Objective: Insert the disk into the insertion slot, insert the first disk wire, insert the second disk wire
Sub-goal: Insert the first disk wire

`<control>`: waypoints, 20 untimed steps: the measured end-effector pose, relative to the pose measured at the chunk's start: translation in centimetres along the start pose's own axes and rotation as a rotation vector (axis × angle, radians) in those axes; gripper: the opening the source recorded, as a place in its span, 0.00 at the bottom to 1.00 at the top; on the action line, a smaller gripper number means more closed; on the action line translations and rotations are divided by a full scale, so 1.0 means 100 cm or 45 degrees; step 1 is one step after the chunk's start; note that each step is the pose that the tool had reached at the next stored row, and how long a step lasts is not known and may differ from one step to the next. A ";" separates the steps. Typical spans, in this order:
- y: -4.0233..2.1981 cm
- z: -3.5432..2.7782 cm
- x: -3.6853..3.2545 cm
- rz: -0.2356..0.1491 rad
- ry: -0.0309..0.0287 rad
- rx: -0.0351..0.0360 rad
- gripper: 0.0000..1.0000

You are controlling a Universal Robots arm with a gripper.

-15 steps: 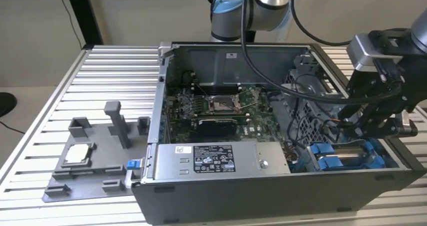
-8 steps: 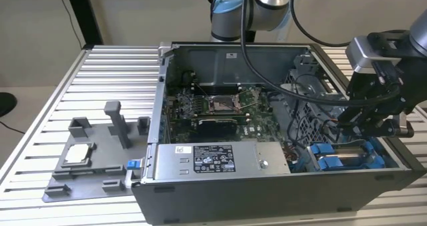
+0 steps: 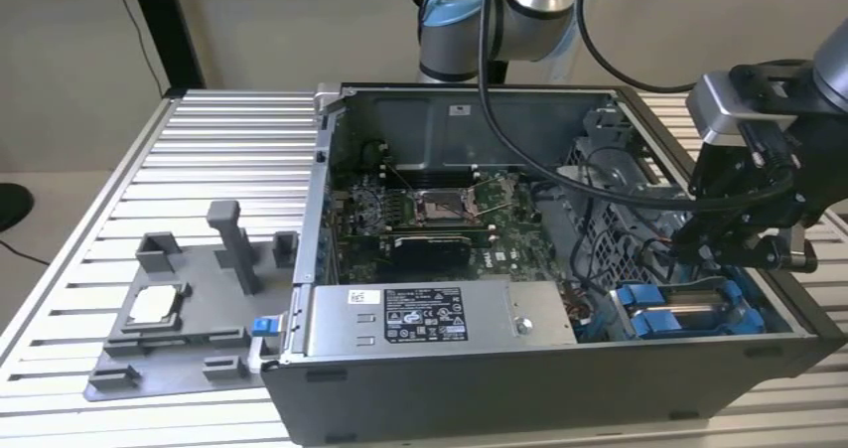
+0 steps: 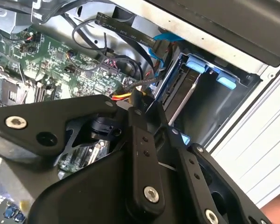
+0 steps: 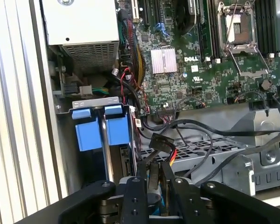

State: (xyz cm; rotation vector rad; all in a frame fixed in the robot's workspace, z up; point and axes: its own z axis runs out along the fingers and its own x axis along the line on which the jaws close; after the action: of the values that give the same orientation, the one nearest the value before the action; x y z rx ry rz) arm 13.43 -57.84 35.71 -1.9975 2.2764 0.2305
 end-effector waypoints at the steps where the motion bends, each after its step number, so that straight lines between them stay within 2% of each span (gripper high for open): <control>1: 0.0000 -0.0004 0.0000 0.000 0.0000 0.0000 0.00; 3: 0.0001 -0.0025 -0.0005 0.000 -0.0001 0.0000 0.00; 6: 0.0005 -0.0104 -0.0019 0.000 -0.0002 0.0000 0.00; 16: 0.0005 -0.0109 -0.0020 0.000 0.0000 -0.0001 0.00; 17: 0.0005 -0.0109 -0.0020 0.000 -0.0001 -0.0001 1.00; 20: 0.0005 -0.0108 -0.0020 0.000 -0.0001 -0.0001 1.00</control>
State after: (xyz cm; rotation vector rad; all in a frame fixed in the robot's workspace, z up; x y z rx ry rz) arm 13.43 -57.84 36.81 -1.9976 2.2763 0.2307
